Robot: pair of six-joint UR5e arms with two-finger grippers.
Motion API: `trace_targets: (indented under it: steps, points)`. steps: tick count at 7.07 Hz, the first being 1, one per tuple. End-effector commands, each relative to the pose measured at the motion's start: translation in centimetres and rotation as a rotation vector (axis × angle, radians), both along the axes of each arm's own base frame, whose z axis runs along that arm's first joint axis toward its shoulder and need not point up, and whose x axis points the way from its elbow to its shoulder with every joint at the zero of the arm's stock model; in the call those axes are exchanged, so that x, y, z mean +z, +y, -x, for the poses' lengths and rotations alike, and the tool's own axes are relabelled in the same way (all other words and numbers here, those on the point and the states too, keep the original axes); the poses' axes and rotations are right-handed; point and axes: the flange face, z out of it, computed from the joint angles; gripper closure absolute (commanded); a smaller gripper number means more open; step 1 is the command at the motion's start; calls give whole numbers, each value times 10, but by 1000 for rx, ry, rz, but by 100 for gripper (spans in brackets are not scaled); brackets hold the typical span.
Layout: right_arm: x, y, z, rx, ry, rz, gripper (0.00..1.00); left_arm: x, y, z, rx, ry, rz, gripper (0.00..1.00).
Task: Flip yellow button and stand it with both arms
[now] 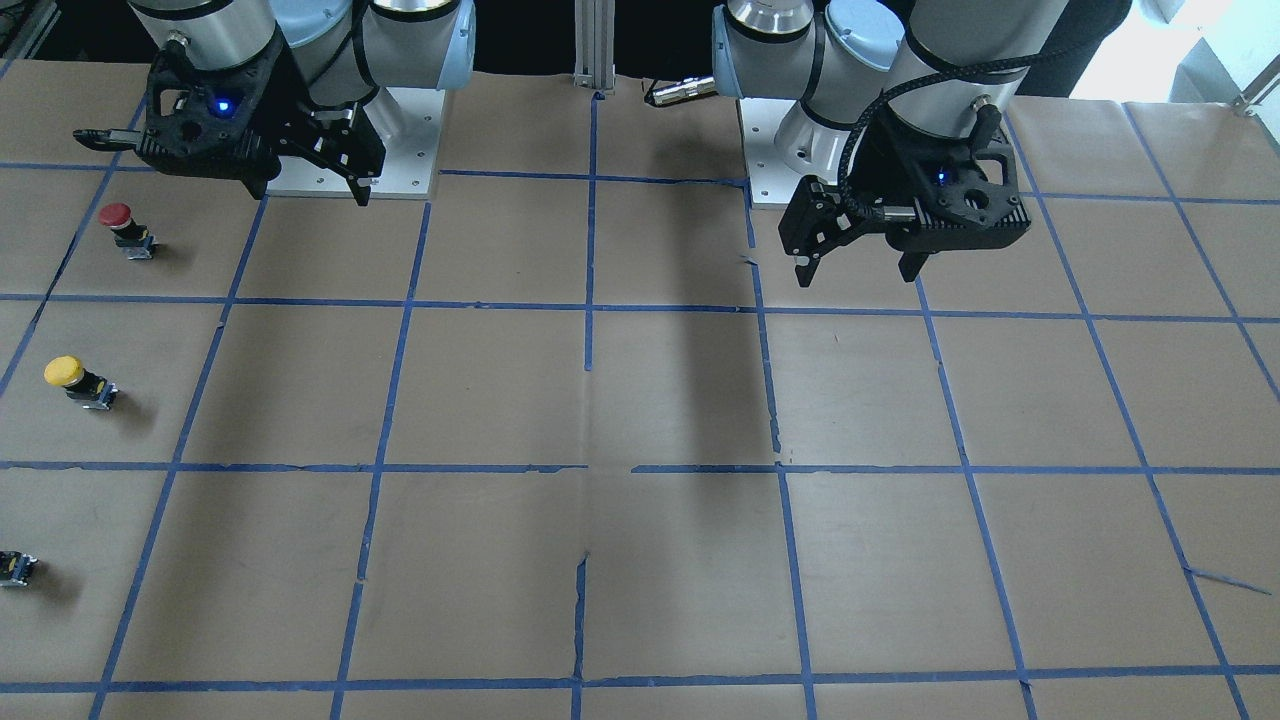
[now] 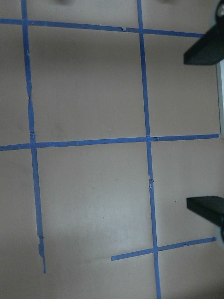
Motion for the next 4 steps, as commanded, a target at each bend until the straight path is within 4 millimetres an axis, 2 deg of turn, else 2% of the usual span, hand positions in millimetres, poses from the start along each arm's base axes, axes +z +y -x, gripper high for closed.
trace_targets:
  steps: [1,4]
  points:
    - [0,-2,-1,13,0,7,0,0,0,0,1,1,1,0]
    - [-3,-1,1,0,-6,-5,0,0,0,0,1,1,-1,0]
